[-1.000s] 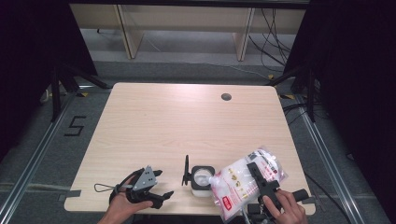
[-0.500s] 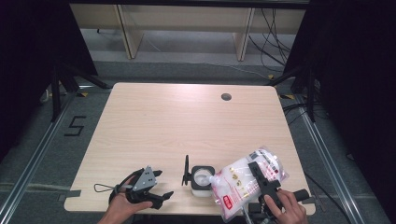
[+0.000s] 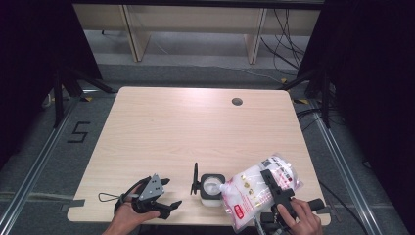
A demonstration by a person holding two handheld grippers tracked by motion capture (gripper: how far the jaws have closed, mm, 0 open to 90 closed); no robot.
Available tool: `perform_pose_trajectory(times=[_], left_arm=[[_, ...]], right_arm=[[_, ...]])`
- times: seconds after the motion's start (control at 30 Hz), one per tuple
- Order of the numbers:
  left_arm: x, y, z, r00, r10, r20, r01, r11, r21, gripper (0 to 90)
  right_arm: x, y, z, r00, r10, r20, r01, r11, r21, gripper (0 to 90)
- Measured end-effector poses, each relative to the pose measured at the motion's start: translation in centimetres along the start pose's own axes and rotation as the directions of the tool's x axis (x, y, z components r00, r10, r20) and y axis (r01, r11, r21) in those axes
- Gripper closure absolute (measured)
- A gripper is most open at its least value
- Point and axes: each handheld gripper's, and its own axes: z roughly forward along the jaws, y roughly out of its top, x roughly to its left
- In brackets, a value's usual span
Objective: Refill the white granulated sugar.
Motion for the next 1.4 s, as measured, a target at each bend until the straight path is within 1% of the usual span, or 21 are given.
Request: perform_pose_trajectory(times=[0.07,0.1,0.13,0.2,0.23,0.27,0.4,0.43,0.5,0.53,0.57,0.7,0.73,0.8,1.0,1.2,1.23,1.27,1.3,1.37,1.4], left_arm=[[0.00,0.09,-0.05,0.9999,-0.007,-0.008,0.007,1.0000,0.003,17.8],[0.10,0.11,-0.11,0.9999,0.009,-0.010,-0.009,0.9999,0.013,17.8],[-0.02,0.06,0.00,1.0000,-0.007,-0.006,0.007,1.0000,-0.003,17.8],[0.06,0.03,-0.07,0.9999,0.010,-0.007,-0.010,0.9999,0.012,17.8],[-0.02,0.05,0.00,1.0000,-0.006,-0.007,0.005,1.0000,-0.005,17.8],[0.18,0.11,-0.10,0.9998,0.018,-0.010,-0.018,0.9997,0.017,17.8],[-0.04,0.03,-0.02,1.0000,-0.005,0.005,0.005,1.0000,0.005,17.8],[-0.02,0.01,0.01,1.0000,-0.008,-0.001,0.008,1.0000,-0.003,17.8],[-0.03,0.04,0.06,0.9999,-0.012,0.001,0.012,0.9998,-0.019,17.8],[0.01,0.03,0.03,1.0000,-0.001,0.001,0.001,0.9999,-0.017,17.8],[-0.08,-0.01,0.00,0.9999,-0.016,0.002,0.016,0.9998,-0.008,17.8],[0.06,0.06,-0.02,1.0000,0.005,0.005,-0.005,1.0000,0.006,17.8],[-0.06,0.05,0.02,0.9999,-0.009,0.005,0.009,1.0000,0.004,17.8],[-0.02,0.02,0.06,1.0000,-0.008,0.004,0.008,1.0000,-0.003,17.8],[-0.05,0.02,0.04,0.9999,-0.010,-0.003,0.010,0.9999,-0.004,17.8],[0.02,0.03,0.03,1.0000,-0.005,-0.003,0.005,1.0000,-0.004,17.8],[0.01,0.04,0.01,1.0000,-0.006,-0.008,0.006,1.0000,-0.004,17.8],[-0.01,0.02,0.00,0.9999,-0.012,-0.005,0.012,0.9999,-0.002,17.8],[-0.01,-0.01,0.01,0.9999,-0.013,-0.003,0.013,0.9999,-0.003,17.8],[-0.07,-0.02,0.00,0.9999,-0.015,0.001,0.015,0.9999,-0.007,17.8],[-0.06,0.01,0.05,0.9999,-0.015,0.001,0.015,0.9997,-0.018,17.8]], right_arm=[[0.04,0.00,0.05,1.0000,0.000,-0.008,0.000,1.000,0.003,55.3],[0.02,0.02,0.05,1.0000,-0.005,-0.005,0.005,1.000,0.003,55.3],[0.10,0.02,0.02,1.0000,-0.001,-0.007,0.001,1.000,0.007,55.3],[0.12,0.03,0.05,1.0000,-0.003,-0.008,0.003,1.000,0.004,55.3],[0.11,0.04,0.07,1.0000,-0.002,-0.007,0.002,1.000,0.005,55.3],[0.11,0.05,0.06,1.0000,0.000,-0.008,0.001,1.000,0.006,55.3],[0.18,0.00,0.01,0.9997,0.023,-0.008,-0.022,1.000,0.008,55.3],[-0.12,0.03,0.11,0.9999,-0.017,0.001,0.017,1.000,-0.007,55.3],[0.08,0.02,0.03,0.9999,0.005,-0.013,-0.005,1.000,0.005,55.3],[0.09,0.03,0.03,0.9999,0.007,-0.008,-0.006,1.000,0.005,55.3],[0.09,0.03,0.04,0.9999,0.008,-0.012,-0.008,1.000,0.005,55.3],[0.07,0.06,0.03,1.0000,-0.003,-0.007,0.003,1.000,0.004,55.4],[0.17,0.03,0.03,0.9999,0.010,-0.011,-0.010,1.000,0.007,55.4],[-0.07,0.02,0.08,0.9999,-0.013,0.001,0.013,1.000,-0.001,55.4],[-0.04,0.04,0.13,0.9999,-0.017,-0.001,0.017,1.000,-0.002,55.4],[0.13,0.07,0.08,0.9999,0.013,-0.011,-0.013,1.000,0.002,55.4],[0.43,0.03,-0.05,0.9987,0.049,-0.011,-0.049,0.999,0.015,55.4],[0.28,0.01,0.03,0.9993,0.035,-0.011,-0.035,0.999,0.005,55.4],[-0.02,0.05,0.07,1.0000,-0.002,-0.006,0.002,1.000,0.001,55.4],[-0.06,0.04,0.09,0.9999,-0.011,-0.002,0.011,1.000,-0.001,55.4],[0.06,0.03,0.02,0.9999,0.002,-0.010,-0.002,1.000,0.006,55.4]])
